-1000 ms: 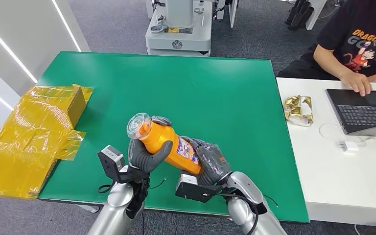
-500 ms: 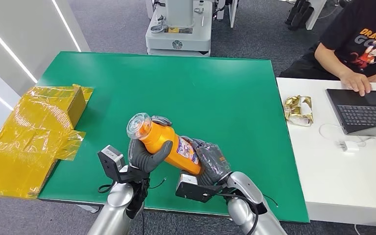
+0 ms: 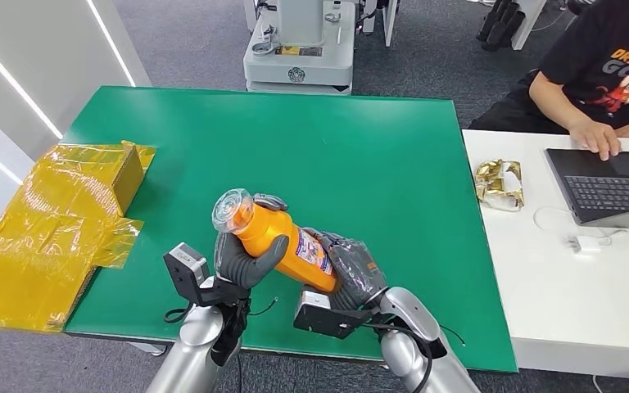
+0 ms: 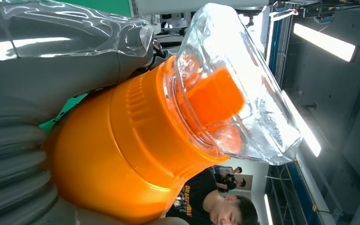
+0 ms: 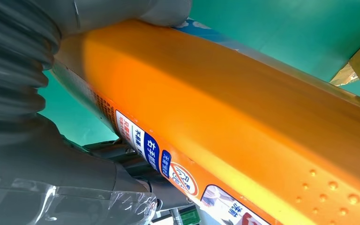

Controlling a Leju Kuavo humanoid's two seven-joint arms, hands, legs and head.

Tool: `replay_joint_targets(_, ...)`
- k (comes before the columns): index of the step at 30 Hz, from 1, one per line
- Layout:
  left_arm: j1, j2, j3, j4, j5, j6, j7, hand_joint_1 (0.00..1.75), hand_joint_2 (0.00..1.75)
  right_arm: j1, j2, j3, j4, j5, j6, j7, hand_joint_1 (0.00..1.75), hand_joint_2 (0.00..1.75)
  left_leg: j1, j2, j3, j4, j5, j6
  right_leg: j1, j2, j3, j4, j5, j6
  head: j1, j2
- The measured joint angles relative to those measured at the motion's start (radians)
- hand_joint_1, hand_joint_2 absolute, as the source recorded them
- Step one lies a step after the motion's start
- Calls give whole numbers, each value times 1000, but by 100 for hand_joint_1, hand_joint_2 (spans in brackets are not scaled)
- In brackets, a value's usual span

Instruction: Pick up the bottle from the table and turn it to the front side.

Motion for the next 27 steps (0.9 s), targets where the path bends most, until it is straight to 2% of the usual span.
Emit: replay_joint_targets(27,0,0,0,0,0,0,0,106,175,0,0,1,1,0,0,0,175,175,0,0,0,0,0,0,0,0,0,0,0,0,0,0)
